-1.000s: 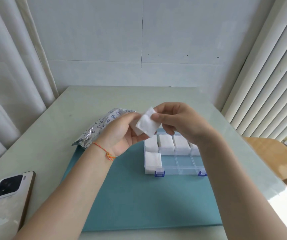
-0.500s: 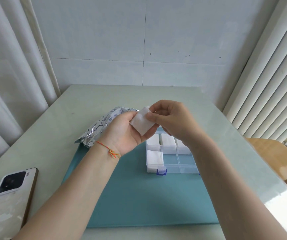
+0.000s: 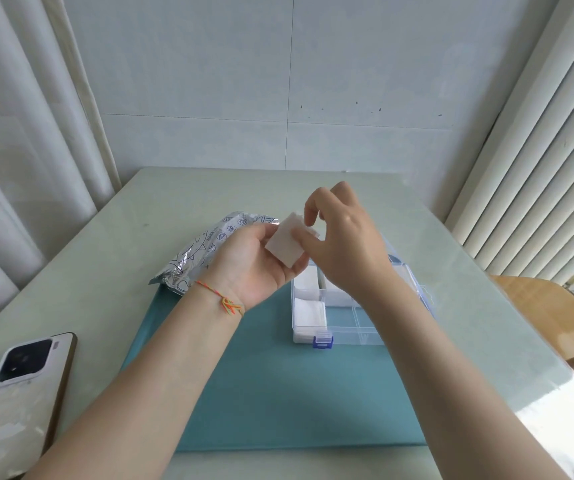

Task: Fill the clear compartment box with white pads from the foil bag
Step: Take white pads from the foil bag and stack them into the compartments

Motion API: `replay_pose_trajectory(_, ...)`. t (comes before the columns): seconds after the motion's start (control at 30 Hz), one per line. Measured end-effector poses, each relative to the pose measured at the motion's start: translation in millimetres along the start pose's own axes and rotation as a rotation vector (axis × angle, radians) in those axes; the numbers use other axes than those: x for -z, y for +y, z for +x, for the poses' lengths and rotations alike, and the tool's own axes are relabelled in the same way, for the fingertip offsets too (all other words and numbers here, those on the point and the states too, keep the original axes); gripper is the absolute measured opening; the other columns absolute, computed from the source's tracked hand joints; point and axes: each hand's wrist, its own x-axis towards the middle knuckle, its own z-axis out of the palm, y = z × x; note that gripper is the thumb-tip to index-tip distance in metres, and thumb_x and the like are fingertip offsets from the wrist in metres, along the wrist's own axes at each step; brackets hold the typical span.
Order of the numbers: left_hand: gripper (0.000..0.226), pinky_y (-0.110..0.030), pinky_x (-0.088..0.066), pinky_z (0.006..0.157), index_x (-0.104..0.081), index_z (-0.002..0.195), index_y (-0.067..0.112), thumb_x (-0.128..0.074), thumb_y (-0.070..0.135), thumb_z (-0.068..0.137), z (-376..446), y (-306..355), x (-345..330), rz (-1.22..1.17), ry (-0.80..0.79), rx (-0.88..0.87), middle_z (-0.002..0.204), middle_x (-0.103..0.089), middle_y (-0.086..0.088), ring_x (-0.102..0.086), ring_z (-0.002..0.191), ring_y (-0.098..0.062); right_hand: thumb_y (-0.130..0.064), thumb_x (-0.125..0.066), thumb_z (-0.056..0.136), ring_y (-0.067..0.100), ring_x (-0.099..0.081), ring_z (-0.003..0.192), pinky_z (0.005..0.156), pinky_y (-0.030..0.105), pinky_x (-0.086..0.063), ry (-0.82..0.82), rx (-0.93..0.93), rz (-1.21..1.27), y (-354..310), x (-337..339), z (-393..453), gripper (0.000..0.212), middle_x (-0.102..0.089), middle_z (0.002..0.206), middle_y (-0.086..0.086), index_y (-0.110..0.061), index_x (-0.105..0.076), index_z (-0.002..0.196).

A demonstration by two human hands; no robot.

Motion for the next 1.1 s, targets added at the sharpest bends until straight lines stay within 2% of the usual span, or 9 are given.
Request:
replay_pose_trajectory(0.13, 0.034, -0.026, -0.056, 0.055, -0.063, 0.085, 0.003, -0.032, 0.007, 0.098, 0.2, 0.1, -2.7, -0.031, -0.042, -0.039, 0.079, -0.069, -0.010, -0.069, 0.064, -0.020, -0.042, -0.073, 0.076, 0.020, -0.044, 0.091, 0.074, 0.034, -0.042, -0.028, 0.127, -0.101, -3.6, -3.4, -2.4, 0.031, -0.044, 0.098, -0.001, -0.016, -0.056, 0.084)
replay_pose_trajectory(0.23, 0.040, -0.025, -0.056, 0.058, -0.067, 0.076, 0.005, -0.033, 0.008, 0.096, -0.3, 1.2, -2.4, -0.014, -0.072, -0.059, 0.080, -0.067, -0.009, -0.068, 0.068, -0.020, -0.055, -0.070, 0.070, 0.019, -0.043, 0.096, 0.081, 0.033, -0.039, -0.068, 0.121, -0.155, -4.8, -1.8, -3.7, 0.042, -0.044, 0.101, -0.003, -0.019, -0.055, 0.087)
replay_pose_trajectory(0.4, 0.035, -0.029, -0.058, 0.060, -0.064, 0.089, 0.002, -0.033, 0.013, 0.099, -2.7, 1.7, -3.6, -0.029, -0.086, -0.078, 0.083, -0.071, -0.013, -0.071, 0.069, -0.024, -0.042, -0.073, 0.077, 0.017, -0.044, 0.088, 0.078, 0.033, -0.040, -0.059, 0.082, -0.070, -2.4, 1.9, -1.3, 0.034, -0.047, 0.098, -0.002, -0.017, -0.054, 0.088)
replay_pose_trajectory(0.6, 0.029, -0.029, -0.058, 0.056, -0.062, 0.091, 0.002, -0.036, 0.011, 0.100, -1.3, 1.0, -3.2, -0.051, -0.034, -0.084, 0.081, -0.071, -0.015, -0.070, 0.063, -0.026, -0.028, -0.072, 0.079, 0.022, -0.045, 0.107, 0.091, 0.041, -0.043, -0.071, 0.112, 0.012, -5.2, -0.1, -2.5, 0.039, -0.048, 0.114, 0.000, -0.022, -0.057, 0.114)
replay_pose_trajectory(0.67, 0.029, -0.029, -0.058, 0.062, -0.063, 0.094, 0.003, -0.035, 0.012, 0.100, -0.3, 1.1, -1.9, -0.021, -0.028, -0.084, 0.084, -0.071, -0.013, -0.070, 0.068, -0.025, -0.023, -0.071, 0.082, 0.022, -0.046, 0.107, 0.093, 0.035, -0.042, -0.071, 0.103, 0.097, -4.8, 0.5, -1.6, 0.024, -0.049, 0.111, -0.002, -0.021, -0.063, 0.104)
replay_pose_trajectory(0.73, 0.030, -0.033, -0.056, 0.075, -0.062, 0.105, 0.003, -0.035, 0.014, 0.099, 1.1, 1.2, -0.5, -0.004, -0.021, -0.084, 0.093, -0.069, -0.012, -0.068, 0.082, -0.027, -0.021, -0.070, 0.085, 0.020, -0.047, 0.107, 0.089, 0.014, -0.037, -0.075, 0.058, 0.182, -3.4, 4.4, 0.1, 0.011, -0.049, 0.108, -0.004, -0.020, -0.065, 0.095)
replay_pose_trajectory(0.83, 0.030, -0.038, -0.050, 0.090, -0.059, 0.114, 0.003, -0.036, 0.014, 0.099, 3.2, 0.9, 1.1, -0.014, -0.008, -0.078, 0.101, -0.066, -0.015, -0.060, 0.100, -0.030, -0.023, -0.069, 0.087, 0.017, -0.047, 0.111, 0.080, 0.005, -0.033, -0.125, 0.009, 0.234, -2.7, 10.7, 1.1, 0.017, -0.050, 0.113, -0.006, -0.024, -0.064, 0.103)
replay_pose_trajectory(1.0, 0.026, -0.035, -0.053, 0.079, -0.063, 0.099, 0.002, -0.038, 0.009, 0.096, 2.3, -2.6, -1.3, 0.027, -0.006, -0.064, 0.098, -0.068, -0.014, -0.067, 0.081, -0.023, -0.026, -0.068, 0.088, 0.011, -0.047, 0.112, 0.076, 0.003, -0.033, -0.183, -0.023, 0.294, -4.7, 11.0, 0.4, 0.009, -0.050, 0.113, -0.008, -0.030, -0.064, 0.096)
replay_pose_trajectory(1.1, 0.024, -0.035, -0.057, 0.074, -0.060, 0.105, 0.001, -0.039, 0.008, 0.095, 3.3, -2.2, 0.0, 0.003, 0.006, -0.064, 0.100, -0.064, -0.015, -0.064, 0.080, -0.023, -0.030, -0.068, 0.088, 0.007, -0.050, 0.109, 0.079, 0.004, -0.034, -0.170, -0.059, 0.290, -0.8, 12.3, 3.4, 0.006, -0.052, 0.112, -0.008, -0.025, -0.065, 0.091)
